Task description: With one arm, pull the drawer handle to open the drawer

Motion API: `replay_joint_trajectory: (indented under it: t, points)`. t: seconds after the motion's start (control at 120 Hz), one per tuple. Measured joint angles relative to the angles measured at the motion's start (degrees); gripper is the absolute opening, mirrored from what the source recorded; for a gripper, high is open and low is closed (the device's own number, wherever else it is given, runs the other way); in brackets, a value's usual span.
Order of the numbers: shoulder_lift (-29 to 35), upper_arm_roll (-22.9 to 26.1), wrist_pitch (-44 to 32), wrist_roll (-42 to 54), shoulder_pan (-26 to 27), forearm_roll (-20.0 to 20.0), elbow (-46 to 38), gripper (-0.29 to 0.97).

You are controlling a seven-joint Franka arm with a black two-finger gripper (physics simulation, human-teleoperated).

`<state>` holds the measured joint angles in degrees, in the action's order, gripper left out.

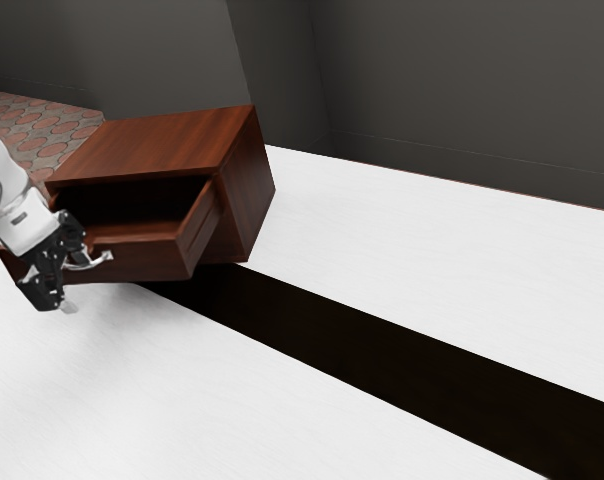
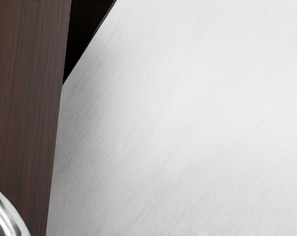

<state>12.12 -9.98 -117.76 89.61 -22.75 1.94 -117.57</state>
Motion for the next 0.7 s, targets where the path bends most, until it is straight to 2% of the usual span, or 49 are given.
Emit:
replay_joint_trajectory:
  t: [0.183, 0.317, 0.417, 0.542, 0.617, 0.7]
  points:
    - [1.4, 0.0, 0.1, 0.6, 0.0, -0.1, -1.2, 0.6]
    - [2.8, 0.0, 0.1, 0.8, -0.1, -0.2, -1.2, 0.49]
    - [5.7, 0.0, 0.2, 0.8, -0.1, -0.5, -1.2, 0.56]
    - [13.6, 0.0, 2.0, 0.5, 0.3, -0.7, -0.3, 0.62]
    - [15.1, 0.1, 3.8, 0.1, 3.0, -0.4, 2.2, 0.63]
    - [12.4, 1.4, 7.2, -1.3, 8.9, -0.3, 7.1, 0.65]
